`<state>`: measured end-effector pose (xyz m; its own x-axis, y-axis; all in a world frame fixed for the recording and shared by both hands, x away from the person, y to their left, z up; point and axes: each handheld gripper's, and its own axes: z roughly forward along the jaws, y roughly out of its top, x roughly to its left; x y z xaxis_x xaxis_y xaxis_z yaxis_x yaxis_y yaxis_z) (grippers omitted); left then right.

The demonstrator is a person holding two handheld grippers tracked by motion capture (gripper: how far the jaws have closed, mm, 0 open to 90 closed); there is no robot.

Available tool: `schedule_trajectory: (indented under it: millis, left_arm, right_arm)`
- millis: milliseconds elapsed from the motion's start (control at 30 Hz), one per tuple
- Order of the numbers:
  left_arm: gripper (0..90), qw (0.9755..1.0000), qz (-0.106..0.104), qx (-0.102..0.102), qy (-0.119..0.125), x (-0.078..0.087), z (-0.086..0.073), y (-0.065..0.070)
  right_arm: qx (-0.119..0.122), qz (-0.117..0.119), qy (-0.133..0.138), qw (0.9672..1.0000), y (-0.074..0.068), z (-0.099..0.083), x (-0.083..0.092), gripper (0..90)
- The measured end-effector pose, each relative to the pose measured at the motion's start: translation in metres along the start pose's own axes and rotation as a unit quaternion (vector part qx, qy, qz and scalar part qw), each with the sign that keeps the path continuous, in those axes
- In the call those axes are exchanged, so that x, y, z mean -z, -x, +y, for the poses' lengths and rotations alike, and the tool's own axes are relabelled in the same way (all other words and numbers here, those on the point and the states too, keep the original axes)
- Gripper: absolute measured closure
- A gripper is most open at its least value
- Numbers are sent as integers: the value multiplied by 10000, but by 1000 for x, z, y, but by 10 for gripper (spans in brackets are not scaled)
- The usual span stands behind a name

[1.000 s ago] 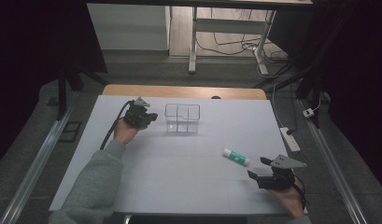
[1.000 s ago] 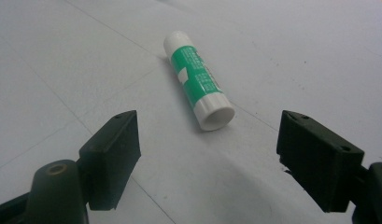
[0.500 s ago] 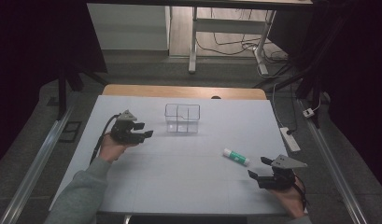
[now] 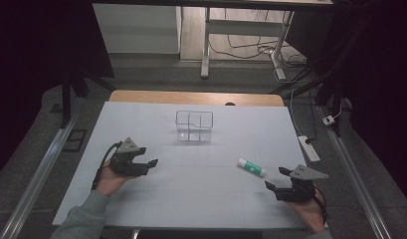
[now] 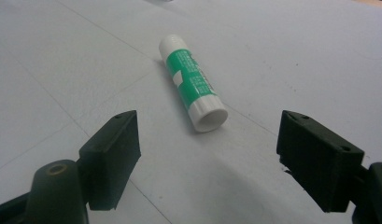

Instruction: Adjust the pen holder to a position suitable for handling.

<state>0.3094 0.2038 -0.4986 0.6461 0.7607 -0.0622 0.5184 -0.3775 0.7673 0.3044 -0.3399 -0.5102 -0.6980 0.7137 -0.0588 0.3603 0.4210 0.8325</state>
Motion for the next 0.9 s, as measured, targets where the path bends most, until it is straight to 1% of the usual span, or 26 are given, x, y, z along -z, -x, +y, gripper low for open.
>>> schedule_trajectory:
  millis: [133, 200, 267, 333, 500, 600, 667, 733, 800, 900]
  left_arm:
    - [305, 9999, 42, -82, 46, 8, -10, 5]
    - [298, 9999, 97, -118, 55, 11, -14, 6]
    - [294, 9999, 127, -65, 65, 15, -19, 5]
    - [286, 9997, 205, -90, 40, 19, -23, 5]
    - [277, 9997, 222, -40, 63, 29, -34, 4]
    - [277, 9997, 234, -43, 44, 30, -37, 4]
    - [276, 9996, 269, -95, 12, 28, -37, 4]
    - [275, 9997, 220, -93, 6, 26, -36, 5]
    - [274, 9996, 236, -125, -15, 24, -35, 6]
    - [273, 9997, 228, -118, -26, 23, -36, 5]
  right_arm:
    - [9, 31, -4, 10000, 0, 0, -1, 211]
    - [11, 40, 3, 10000, 0, 0, -2, 211]
    - [-1, 66, -9, 10000, 0, -1, -2, 211]
    - [-8, 88, 2, 10000, 0, -1, -3, 212]
    - [17, 121, -9, 9999, -1, 0, -4, 212]
    - [9, 149, -21, 9999, -1, -1, -6, 213]
    - [26, 157, -34, 9999, -1, 0, -7, 213]
    - [27, 151, -40, 9999, -1, 0, -8, 213]
    - [43, 118, -64, 9999, -2, 0, -8, 214]
    - [59, 157, -57, 9998, -2, -1, -7, 214]
